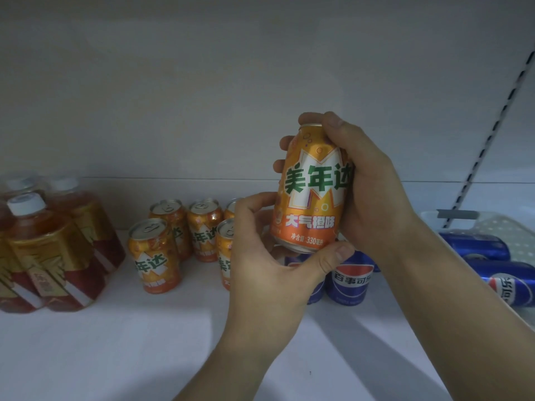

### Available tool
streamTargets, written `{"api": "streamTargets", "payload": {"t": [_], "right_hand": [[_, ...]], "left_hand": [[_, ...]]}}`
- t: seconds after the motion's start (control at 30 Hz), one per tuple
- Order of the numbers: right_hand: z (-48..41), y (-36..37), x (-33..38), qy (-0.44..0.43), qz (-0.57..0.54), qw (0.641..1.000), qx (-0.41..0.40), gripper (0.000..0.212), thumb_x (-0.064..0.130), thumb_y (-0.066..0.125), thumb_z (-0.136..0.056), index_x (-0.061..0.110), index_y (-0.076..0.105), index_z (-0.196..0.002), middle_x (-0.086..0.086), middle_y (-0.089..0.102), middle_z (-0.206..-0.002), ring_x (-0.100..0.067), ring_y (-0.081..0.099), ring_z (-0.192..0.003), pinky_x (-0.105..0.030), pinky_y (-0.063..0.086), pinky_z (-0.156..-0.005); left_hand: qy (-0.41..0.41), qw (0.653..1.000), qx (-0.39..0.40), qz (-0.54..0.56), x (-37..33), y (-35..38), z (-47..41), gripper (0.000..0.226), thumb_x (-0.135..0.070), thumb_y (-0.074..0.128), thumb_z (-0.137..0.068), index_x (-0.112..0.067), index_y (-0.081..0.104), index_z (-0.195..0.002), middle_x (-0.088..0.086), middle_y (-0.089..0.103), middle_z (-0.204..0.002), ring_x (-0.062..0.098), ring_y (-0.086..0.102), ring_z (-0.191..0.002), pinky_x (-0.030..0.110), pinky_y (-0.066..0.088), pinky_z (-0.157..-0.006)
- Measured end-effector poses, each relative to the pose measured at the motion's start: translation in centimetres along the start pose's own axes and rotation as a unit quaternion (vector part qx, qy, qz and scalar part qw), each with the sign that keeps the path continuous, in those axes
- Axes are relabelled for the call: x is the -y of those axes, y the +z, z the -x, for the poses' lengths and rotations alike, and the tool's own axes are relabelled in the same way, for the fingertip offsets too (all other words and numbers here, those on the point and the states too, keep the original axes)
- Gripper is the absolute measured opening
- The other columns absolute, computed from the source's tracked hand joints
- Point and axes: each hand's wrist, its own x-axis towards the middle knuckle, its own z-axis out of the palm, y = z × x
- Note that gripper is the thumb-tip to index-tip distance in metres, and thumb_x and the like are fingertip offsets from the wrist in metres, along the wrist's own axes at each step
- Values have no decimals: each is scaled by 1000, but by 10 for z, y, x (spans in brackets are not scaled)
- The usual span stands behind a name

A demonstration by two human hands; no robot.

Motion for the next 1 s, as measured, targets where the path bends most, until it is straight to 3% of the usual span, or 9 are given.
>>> {"api": "streamTargets", "payload": {"t": [0.2, 0.3, 0.37, 0.47, 0.57, 0.7, 0.8, 0.93, 1.0], "right_hand": [[-3, -3, 1, -1, 9, 1000, 6, 37, 37, 70, -84, 12, 67, -111, -13, 74, -104, -31, 75, -92, -39, 61, -76], [-4, -6, 3, -2, -7, 1000, 13, 44, 39, 68, -81, 11, 66, -115, -13, 74, -104, -31, 75, -92, -39, 62, -76], [-4, -8, 4, 0, -12, 1000, 16, 47, 40, 66, -81, 12, 66, -118, -11, 74, -102, -30, 75, -91, -40, 62, -76], [-4, -10, 5, -7, 5, 1000, 10, 45, 39, 66, -84, 13, 65, -121, -8, 75, -99, -29, 75, -91, -40, 61, -75], [-4, -11, 4, -9, 21, 1000, -1, 36, 34, 63, -89, 14, 67, -118, -8, 75, -99, -29, 75, -91, -39, 61, -75], [-5, -10, 1, -17, 32, 999, -32, 32, 28, 66, -89, 11, 68, -116, -13, 74, -101, -34, 75, -91, -39, 61, -73], [-6, -11, -3, -19, 63, 996, -52, 35, 31, 68, -90, 11, 68, -119, -15, 74, -110, -36, 74, -99, -41, 61, -77], [-5, -9, 0, -3, 48, 998, -34, 40, 37, 72, -85, 12, 67, -114, -14, 74, -107, -33, 74, -95, -42, 62, -81], [-3, -8, 3, 3, 37, 999, -19, 40, 38, 71, -85, 12, 67, -114, -14, 74, -105, -32, 74, -93, -39, 62, -78]], "left_hand": [[-20, 998, 30, 56, 2, -2, -2, 69, -36, 90, -60, -20, 56, -118, -8, 73, -110, 11, 73, -99, 22, 58, -78], [-111, 972, 89, 185, -3, -6, -5, 63, -50, 82, -72, -12, 63, -120, 13, 74, -113, 25, 75, -95, 33, 60, -79], [-176, 942, 147, 246, -4, -10, -6, 41, -45, 61, -92, -12, 72, -112, 22, 72, -112, 26, 74, -91, 33, 60, -76], [-235, 913, 191, 274, 7, -15, -8, 48, -38, 36, -102, -19, 80, -99, 12, 76, -107, 23, 75, -93, 31, 60, -76], [-278, 900, 170, 288, 9, -17, -13, 49, -43, 37, -103, -20, 80, -102, 11, 76, -110, 25, 75, -97, 33, 60, -76], [-202, 952, 136, 186, 8, -15, -14, 53, -53, 80, -75, -21, 71, -116, 7, 74, -117, 25, 74, -101, 39, 63, -78], [-76, 995, 60, 18, 6, -10, -8, 68, -43, 92, -63, -30, 57, -120, -10, 72, -112, 9, 74, -97, 24, 60, -75], [-130, 977, 82, 151, 3, -11, -9, 45, -41, 77, -79, -19, 66, -117, 10, 75, -112, 28, 75, -93, 41, 61, -78], [-170, 958, 120, 198, 6, -16, -12, 43, -41, 67, -85, -15, 67, -119, 18, 74, -112, 35, 74, -87, 37, 60, -72]]}}
